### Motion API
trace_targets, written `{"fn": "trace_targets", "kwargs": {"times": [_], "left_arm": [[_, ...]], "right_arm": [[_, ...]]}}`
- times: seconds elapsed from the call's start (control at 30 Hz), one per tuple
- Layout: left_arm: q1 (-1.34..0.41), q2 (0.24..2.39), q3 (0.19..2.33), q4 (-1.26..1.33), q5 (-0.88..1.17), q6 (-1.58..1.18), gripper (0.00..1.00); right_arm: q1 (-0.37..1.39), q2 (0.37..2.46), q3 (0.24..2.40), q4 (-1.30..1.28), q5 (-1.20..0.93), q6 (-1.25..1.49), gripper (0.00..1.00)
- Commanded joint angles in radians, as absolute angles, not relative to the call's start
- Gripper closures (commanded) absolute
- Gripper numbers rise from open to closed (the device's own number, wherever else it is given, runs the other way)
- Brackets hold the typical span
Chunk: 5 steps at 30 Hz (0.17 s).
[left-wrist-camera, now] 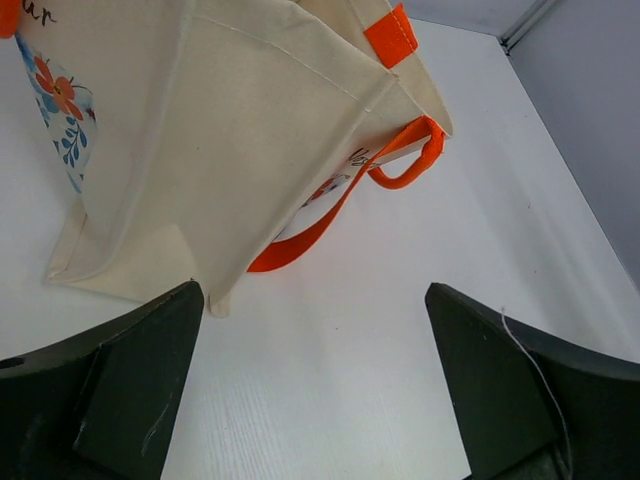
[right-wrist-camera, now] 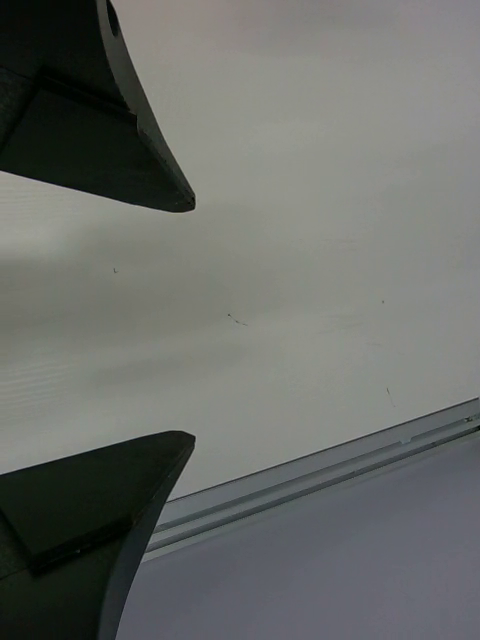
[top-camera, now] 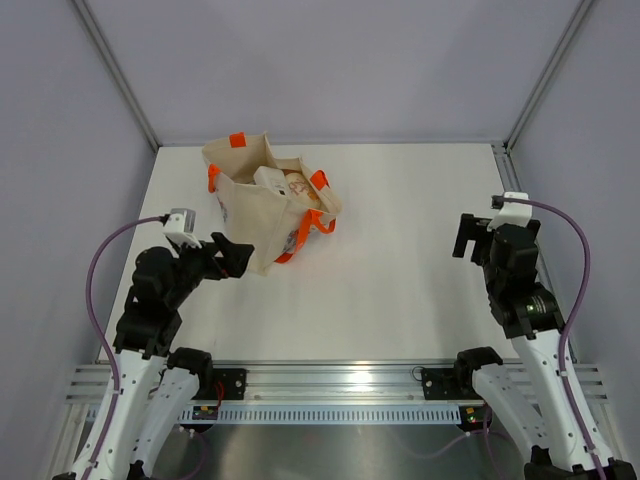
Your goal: Place the personal care products into the canvas bag
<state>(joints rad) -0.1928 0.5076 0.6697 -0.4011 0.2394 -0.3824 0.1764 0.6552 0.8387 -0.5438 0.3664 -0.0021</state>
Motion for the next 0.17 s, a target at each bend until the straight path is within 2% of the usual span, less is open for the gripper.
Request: {"fn": "trace_targets", "kwargs": {"times": [0.0,0.13], "left_arm": [[-0.192,0.499,0.700,-0.380,0.190,-0.356,0.01],[-0.192,0.495,0.690,-0.376,0.184,-0.354,0.01]], "right_arm": [[0.170,0.663,0.839,-0.492,0.388,0.006,0.00],[0.170,0.666,0.847,-0.497,0.347,0.006,0.01]]}}
